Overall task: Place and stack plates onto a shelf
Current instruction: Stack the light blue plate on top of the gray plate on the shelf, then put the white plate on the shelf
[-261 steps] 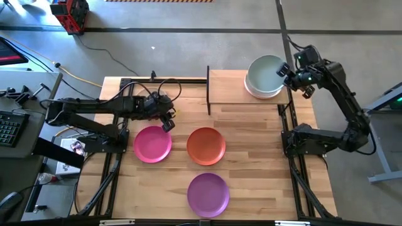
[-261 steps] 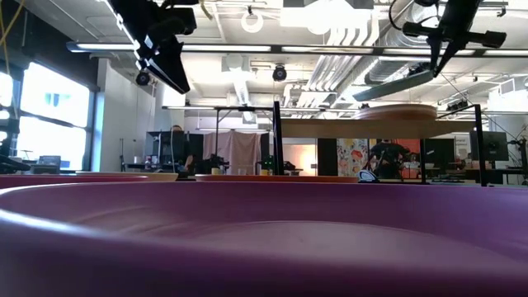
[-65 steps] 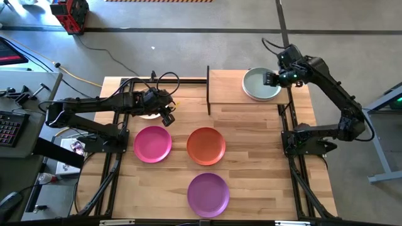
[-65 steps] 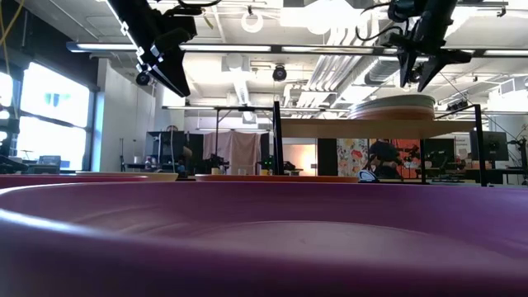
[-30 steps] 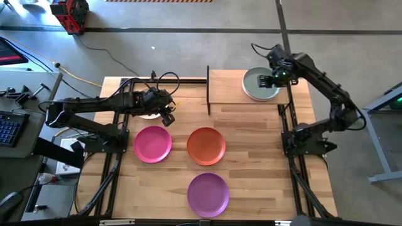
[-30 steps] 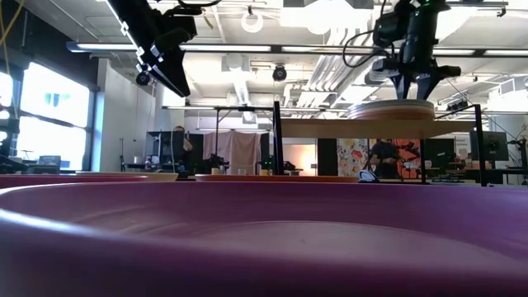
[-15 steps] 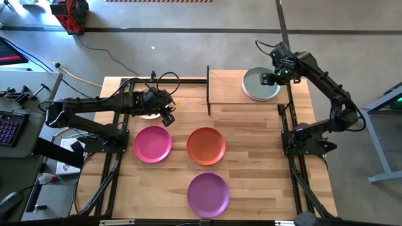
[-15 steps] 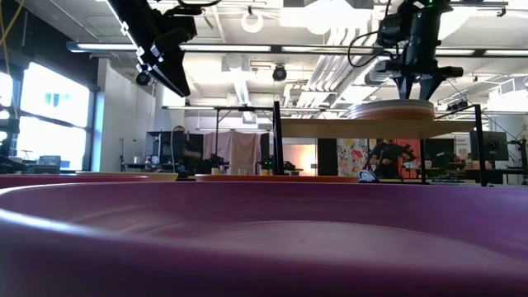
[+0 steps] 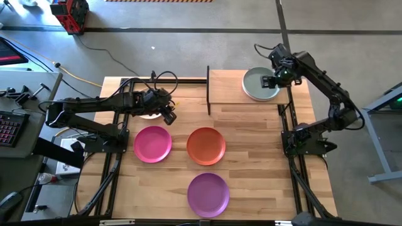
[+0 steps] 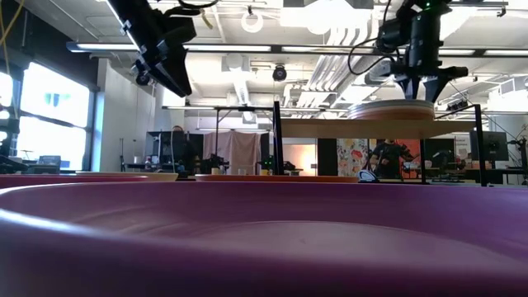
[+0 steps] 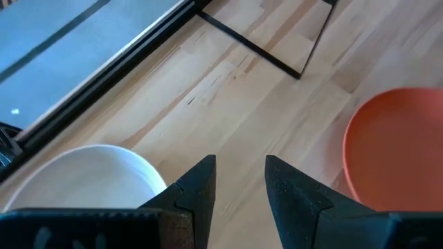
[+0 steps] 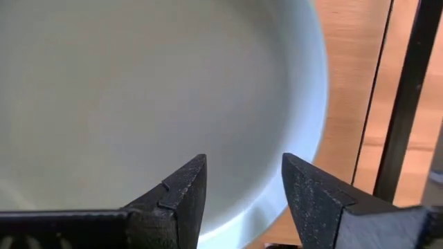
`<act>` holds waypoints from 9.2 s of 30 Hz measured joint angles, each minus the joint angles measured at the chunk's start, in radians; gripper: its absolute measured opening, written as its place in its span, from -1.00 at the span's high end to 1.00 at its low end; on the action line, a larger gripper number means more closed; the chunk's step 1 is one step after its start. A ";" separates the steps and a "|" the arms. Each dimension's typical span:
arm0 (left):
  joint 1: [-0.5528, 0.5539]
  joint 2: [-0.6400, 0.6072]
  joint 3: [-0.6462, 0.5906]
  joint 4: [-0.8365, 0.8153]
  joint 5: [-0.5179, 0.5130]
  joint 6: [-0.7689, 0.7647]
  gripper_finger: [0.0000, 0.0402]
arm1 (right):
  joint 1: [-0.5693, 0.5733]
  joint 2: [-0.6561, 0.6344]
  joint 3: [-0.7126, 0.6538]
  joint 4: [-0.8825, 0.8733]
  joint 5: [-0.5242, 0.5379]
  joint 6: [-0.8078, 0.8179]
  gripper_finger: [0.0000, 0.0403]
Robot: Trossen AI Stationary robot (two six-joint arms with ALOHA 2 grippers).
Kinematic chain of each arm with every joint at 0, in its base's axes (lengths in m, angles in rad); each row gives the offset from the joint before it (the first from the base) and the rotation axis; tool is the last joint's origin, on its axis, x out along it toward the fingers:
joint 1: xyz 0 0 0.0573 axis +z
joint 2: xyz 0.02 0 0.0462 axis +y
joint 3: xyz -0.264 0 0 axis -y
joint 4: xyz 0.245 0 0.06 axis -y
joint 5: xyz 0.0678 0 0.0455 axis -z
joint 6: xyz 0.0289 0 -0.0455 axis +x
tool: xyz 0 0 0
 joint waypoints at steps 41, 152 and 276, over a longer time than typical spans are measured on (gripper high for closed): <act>0.000 0.000 0.000 0.001 0.091 -0.050 0.43 | 0.164 -0.004 0.000 0.062 0.067 0.170 0.16; 0.173 0.298 0.000 -0.230 0.147 -0.273 0.43 | 0.867 0.061 0.220 -0.037 0.173 0.260 0.16; -0.267 0.295 0.359 -0.143 -0.610 1.448 0.99 | 0.713 0.140 0.225 0.685 0.198 0.238 0.16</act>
